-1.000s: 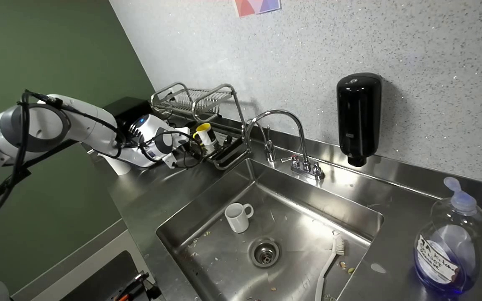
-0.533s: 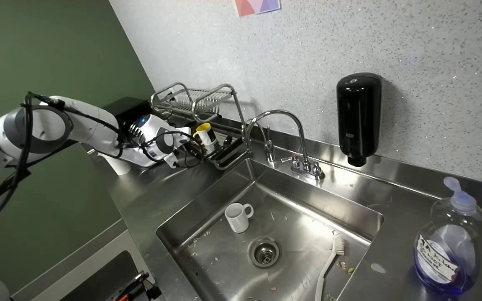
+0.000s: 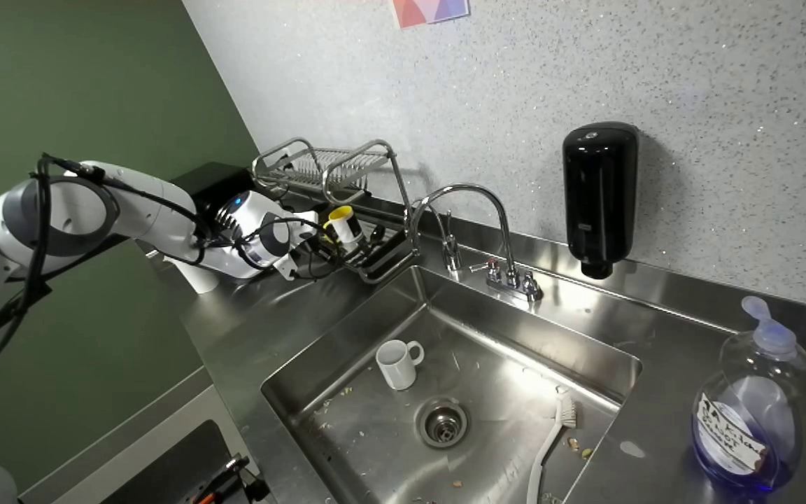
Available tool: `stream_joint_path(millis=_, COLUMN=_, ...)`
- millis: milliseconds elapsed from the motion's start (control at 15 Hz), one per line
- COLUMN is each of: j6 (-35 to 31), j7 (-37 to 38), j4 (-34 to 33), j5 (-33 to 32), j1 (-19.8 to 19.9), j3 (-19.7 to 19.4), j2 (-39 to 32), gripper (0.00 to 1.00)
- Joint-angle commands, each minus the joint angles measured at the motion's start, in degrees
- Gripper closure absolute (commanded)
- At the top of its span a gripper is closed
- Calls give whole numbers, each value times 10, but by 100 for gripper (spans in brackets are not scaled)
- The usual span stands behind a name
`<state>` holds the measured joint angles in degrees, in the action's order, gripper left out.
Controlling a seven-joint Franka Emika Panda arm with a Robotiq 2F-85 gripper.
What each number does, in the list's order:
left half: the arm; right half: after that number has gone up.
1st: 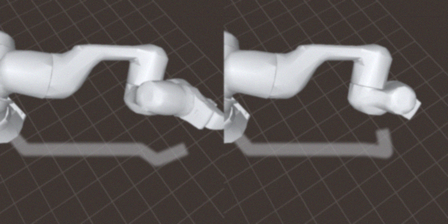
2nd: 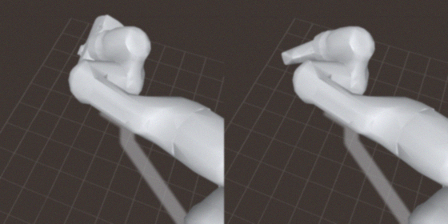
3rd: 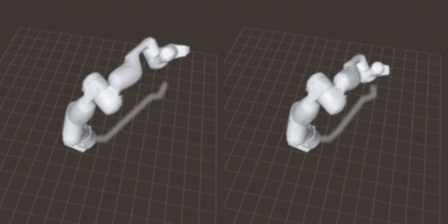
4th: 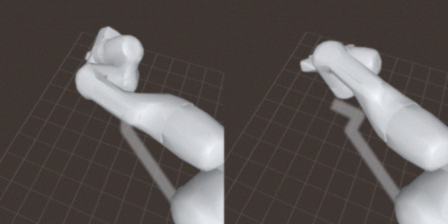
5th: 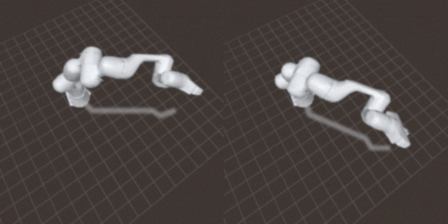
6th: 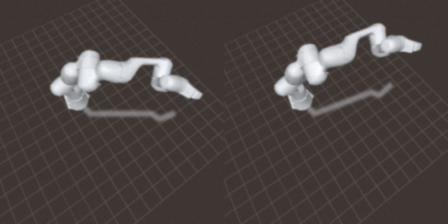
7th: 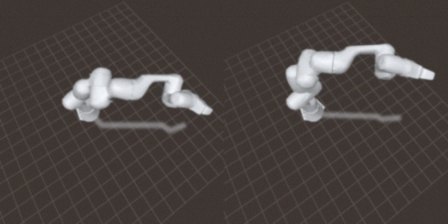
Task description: Put the black spoon in the sink
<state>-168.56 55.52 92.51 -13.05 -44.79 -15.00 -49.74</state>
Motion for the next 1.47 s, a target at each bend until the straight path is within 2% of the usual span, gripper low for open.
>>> stream_joint_path(millis=0, j6=-8, j7=-1, j4=16, j5=16, j1=-28, j3=-23, j2=8, gripper=95)
stream_joint_path(millis=200, j6=-20, j7=38, j4=68, j5=9, j1=-83, j3=-75, j2=36, gripper=95)
stream_joint_path(millis=467, j6=-23, j7=129, j4=164, j5=3, j1=-197, j3=-182, j2=75, gripper=95)
stream_joint_path(millis=733, j6=-42, j7=242, j4=276, j5=6, j1=-351, j3=-326, j2=97, gripper=95)
stream_joint_path(millis=1000, j6=-65, j7=313, j4=386, j5=62, j1=-486, j3=-446, j2=94, gripper=95)
stream_joint_path(millis=1267, j6=-80, j7=333, j4=482, j5=171, j1=-547, j3=-490, j2=87, gripper=95)
stream_joint_path(millis=1400, j6=-96, j7=306, j4=495, j5=202, j1=-548, j3=-479, j2=93, gripper=95)
